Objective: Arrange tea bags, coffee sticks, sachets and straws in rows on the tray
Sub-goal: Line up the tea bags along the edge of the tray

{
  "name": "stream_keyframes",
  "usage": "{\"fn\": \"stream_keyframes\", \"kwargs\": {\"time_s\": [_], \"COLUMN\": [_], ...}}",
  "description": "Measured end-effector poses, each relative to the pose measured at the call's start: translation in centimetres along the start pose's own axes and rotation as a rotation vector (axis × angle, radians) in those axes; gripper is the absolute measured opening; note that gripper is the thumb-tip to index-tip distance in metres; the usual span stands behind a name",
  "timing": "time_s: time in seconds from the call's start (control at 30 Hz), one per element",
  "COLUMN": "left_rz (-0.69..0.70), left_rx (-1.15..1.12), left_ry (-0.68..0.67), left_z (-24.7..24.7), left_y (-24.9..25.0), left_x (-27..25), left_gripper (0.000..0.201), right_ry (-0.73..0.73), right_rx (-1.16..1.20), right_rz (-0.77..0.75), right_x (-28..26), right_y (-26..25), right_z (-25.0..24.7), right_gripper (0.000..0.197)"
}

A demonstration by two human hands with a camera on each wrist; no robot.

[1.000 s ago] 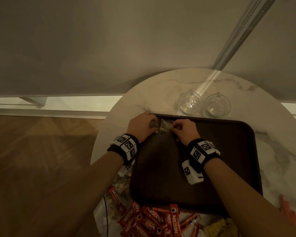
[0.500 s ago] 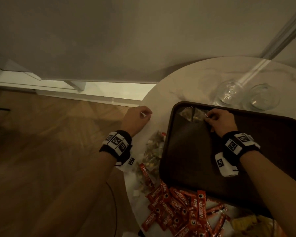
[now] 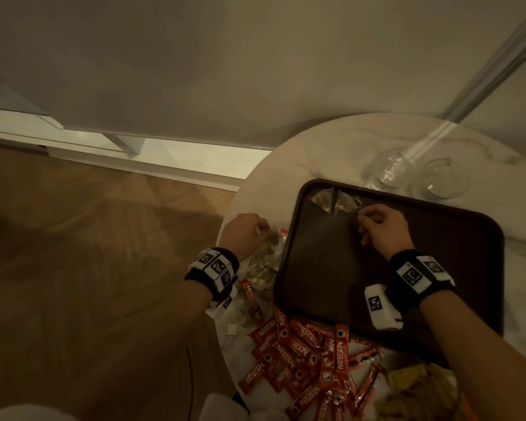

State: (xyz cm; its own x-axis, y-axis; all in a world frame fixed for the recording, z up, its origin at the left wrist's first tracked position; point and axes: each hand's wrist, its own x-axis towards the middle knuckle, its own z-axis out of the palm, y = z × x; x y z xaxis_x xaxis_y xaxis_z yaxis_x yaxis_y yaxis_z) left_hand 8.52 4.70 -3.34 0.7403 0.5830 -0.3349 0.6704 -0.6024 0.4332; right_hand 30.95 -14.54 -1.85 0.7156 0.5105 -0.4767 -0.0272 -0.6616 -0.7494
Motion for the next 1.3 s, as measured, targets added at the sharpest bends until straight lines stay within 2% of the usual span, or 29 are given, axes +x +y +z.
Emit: {"fn": "stream_keyframes", "kwargs": {"time_s": [0.17, 0.27, 0.43, 0.47, 0.53, 0.6, 0.67, 0.83, 1.03, 1.13, 1.3], "left_rz": [0.046, 0.135, 0.252, 0.266, 0.273, 0.259, 0.229, 0.129, 0.138, 0.217, 0.264], "left_rx": [-0.132, -0.296, -0.426, -0.445, -0.507, -0.582, -0.654, -0.701, -0.586, -0.544, -0.374], "left_ry": [0.138, 0.208, 0.278, 0.287, 0.293, 0.299, 0.275, 0.27, 0.274, 0.268, 0.25], "left_z": [-2.3, -3.9, -6.8, -7.3, -8.1, -8.6, -8.8, -7.9, -6.5, -5.3, -3.3], "left_y": [0.5, 1.9, 5.6, 6.4, 7.8, 8.7, 9.3, 9.7, 10.5, 11.6, 13.0], "left_x": [-2.0, -3.8, -6.4, -6.9, -7.8, -8.5, -8.9, -9.3, -10.4, -11.2, -11.9], "left_gripper": [0.018, 0.02, 0.022, 0.022, 0.023, 0.028, 0.033, 0.041, 0.038, 0.032, 0.031], "right_ry": [-0.12, -0.202, -0.355, -0.379, -0.421, -0.455, -0.487, -0.471, -0.388, -0.378, -0.402], "right_rx": [0.065, 0.084, 0.07, 0.1, 0.174, 0.27, 0.329, 0.447, 0.925, 1.076, 1.229], "right_rz": [-0.103, -0.206, -0.344, -0.359, -0.364, -0.339, -0.302, -0.074, 0.169, 0.219, 0.21], "right_x": [-4.7, -7.4, -10.5, -11.1, -12.3, -13.7, -15.1, -17.3, -18.2, -18.4, -18.6], "right_y": [-1.6, -3.1, -5.4, -5.7, -6.1, -6.3, -6.2, -4.3, -2.8, -2.8, -3.0], "right_z": [1.5, 2.8, 4.9, 5.3, 5.7, 5.8, 5.5, 3.9, 2.0, 1.8, 1.7], "right_gripper": [0.015, 0.03, 0.058, 0.056, 0.04, 0.021, 0.015, 0.018, 0.03, 0.038, 0.035]}}
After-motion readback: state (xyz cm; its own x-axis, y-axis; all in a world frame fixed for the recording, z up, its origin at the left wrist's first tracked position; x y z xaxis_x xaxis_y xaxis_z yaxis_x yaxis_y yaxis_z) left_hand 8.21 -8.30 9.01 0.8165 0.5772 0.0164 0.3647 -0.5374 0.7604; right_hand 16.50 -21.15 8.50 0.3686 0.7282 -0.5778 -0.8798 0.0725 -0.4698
